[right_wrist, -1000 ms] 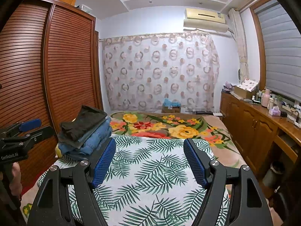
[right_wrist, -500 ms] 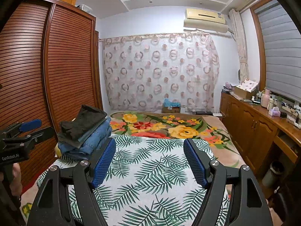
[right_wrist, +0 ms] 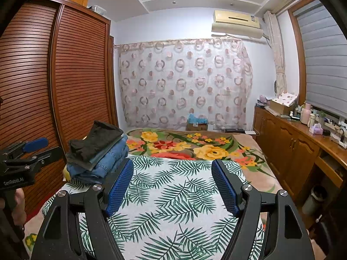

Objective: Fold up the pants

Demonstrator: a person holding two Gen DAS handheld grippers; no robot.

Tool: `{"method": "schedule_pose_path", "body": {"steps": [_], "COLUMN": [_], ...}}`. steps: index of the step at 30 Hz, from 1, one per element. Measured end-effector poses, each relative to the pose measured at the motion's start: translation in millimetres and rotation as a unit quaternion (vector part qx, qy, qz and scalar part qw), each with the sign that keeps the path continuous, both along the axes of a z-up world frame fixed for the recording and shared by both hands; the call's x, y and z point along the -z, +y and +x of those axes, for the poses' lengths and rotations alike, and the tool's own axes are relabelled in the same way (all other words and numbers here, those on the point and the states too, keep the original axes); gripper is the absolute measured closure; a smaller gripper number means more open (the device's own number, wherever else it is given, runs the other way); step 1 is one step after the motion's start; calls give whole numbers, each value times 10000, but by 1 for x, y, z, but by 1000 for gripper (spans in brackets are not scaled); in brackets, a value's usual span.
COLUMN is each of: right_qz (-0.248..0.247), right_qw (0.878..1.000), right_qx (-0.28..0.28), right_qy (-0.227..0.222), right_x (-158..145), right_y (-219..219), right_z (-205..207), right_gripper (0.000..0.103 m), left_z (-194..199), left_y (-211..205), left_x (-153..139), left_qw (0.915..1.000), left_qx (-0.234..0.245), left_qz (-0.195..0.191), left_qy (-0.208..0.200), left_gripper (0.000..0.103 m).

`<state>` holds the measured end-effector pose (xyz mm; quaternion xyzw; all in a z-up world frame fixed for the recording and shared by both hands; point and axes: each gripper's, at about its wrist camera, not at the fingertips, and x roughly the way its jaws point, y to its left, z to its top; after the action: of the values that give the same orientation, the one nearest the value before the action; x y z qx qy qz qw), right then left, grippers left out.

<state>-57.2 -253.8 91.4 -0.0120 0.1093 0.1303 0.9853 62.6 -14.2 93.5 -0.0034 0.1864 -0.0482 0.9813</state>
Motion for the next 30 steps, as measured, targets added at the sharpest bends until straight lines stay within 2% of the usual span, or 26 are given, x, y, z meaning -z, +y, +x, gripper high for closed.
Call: {"method": "schedule_pose_path", "body": {"steps": [30], "right_qz": [-8], "right_qw": [10000], "right_qx": [-1], "right_qy": [-9], "right_x": [1], "right_y": [0], "right_z": [-1], "right_gripper": [27], "left_z": [-1], "left_y": [6], "left_x": [3], "left_qw": [10000], "left_qx": [-10], "left_qz": [-1], "left_qy": [-7], "left_gripper": [20]}}
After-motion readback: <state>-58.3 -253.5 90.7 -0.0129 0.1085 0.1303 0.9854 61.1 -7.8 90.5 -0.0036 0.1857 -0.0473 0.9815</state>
